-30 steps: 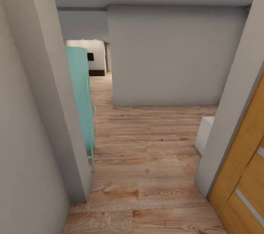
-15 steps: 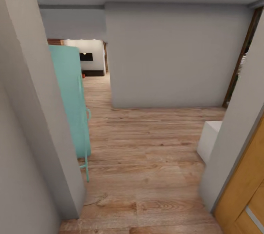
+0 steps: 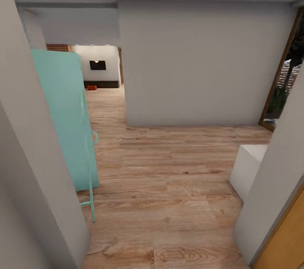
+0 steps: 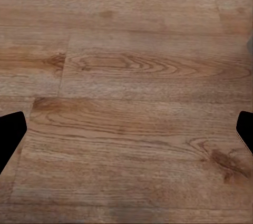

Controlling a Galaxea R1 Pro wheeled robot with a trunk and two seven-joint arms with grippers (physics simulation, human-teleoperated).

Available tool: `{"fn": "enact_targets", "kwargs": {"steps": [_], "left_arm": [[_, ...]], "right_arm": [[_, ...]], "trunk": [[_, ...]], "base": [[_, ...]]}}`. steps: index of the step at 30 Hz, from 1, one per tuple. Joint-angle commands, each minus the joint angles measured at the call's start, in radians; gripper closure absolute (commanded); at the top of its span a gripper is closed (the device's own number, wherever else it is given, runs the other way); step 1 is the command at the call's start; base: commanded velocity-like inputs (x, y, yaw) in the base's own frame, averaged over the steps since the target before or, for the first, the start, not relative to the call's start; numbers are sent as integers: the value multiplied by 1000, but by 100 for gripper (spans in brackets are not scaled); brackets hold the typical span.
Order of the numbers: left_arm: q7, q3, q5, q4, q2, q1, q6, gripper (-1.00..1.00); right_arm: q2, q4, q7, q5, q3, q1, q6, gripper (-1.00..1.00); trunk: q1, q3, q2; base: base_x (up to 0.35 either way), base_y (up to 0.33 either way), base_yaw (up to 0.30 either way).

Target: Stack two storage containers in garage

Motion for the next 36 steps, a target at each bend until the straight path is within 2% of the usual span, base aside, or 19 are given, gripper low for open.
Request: {"fn": "enact_targets", "kwargs": {"steps": [1,36], "left_arm": [[-4,-1,9,4,0,-2,-6,-100],[-4,-1,8,4,-3,-2,-6,-100]], "right_arm": [[0,-2,-1,3,1,1,-1,-100],[-1,-2,-2,3,0,1,-1,-100]], "trunk": [[1,-1,0],[1,-1,0]], "base": [[326,-78,0],[326,-71,0]]}}
